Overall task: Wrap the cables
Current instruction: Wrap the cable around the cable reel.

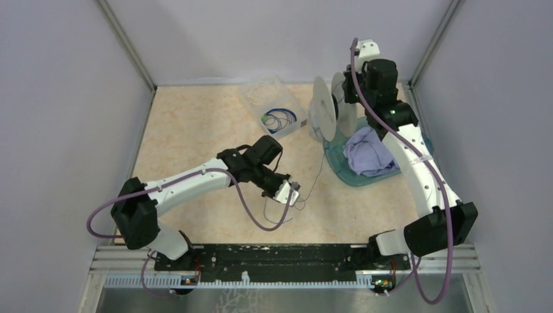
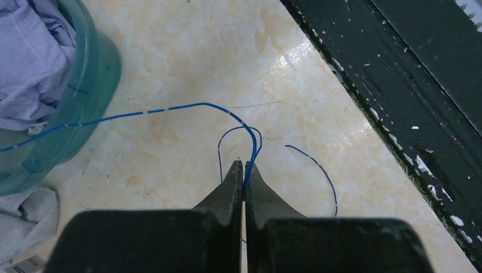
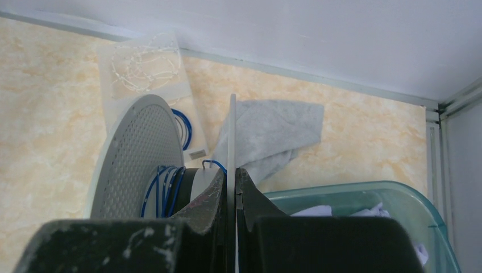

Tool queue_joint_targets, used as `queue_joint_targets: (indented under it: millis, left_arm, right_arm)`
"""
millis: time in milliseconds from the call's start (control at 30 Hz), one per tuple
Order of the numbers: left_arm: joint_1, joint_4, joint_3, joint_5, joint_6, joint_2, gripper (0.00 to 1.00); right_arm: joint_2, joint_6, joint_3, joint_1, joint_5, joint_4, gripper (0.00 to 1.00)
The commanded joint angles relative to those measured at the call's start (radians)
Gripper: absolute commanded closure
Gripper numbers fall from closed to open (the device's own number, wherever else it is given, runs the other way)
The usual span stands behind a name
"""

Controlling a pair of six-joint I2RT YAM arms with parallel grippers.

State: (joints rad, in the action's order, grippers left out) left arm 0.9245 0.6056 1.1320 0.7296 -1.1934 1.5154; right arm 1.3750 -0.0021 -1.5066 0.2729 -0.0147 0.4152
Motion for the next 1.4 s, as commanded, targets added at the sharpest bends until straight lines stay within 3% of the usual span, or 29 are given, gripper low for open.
queue_joint_targets:
  millis: [0, 267, 533, 733, 1033, 1367]
  left_arm:
    - [0.014, 0.034, 0.058, 0.029, 0.072, -0.027, 1.0]
    - [0.048, 0.026, 0.178, 0.07, 0.246, -0.03, 1.0]
    - [0.056, 0.037, 0.355, 0.088, 0.428, -0.02, 1.0]
    - [0.054, 0.036, 0.507, -0.042, 0.572, 0.002, 1.0]
    - [0.035, 0.061, 0.657, -0.298, 0.627, 0.014, 0.99]
    - [-0.068, -0.024, 0.663, -0.292, 0.715, -0.003, 0.99]
  right_arm:
    - [-0.034, -0.059, 0.017, 0.023, -0.084, -0.138, 1.0]
    - [-0.032, -0.146, 0.043, 0.105, -0.215, -0.166, 1.0]
    - [-0.025, -0.172, 0.096, 0.124, -0.251, -0.217, 1.0]
    - [-0.047, -0.184, 0.15, 0.128, -0.244, -0.218, 1.0]
    - [-0.114, -0.208, 0.272, 0.136, -0.204, -0.235, 1.0]
    - [-0.161, -0.222, 0.284, 0.148, -0.142, -0.211, 1.0]
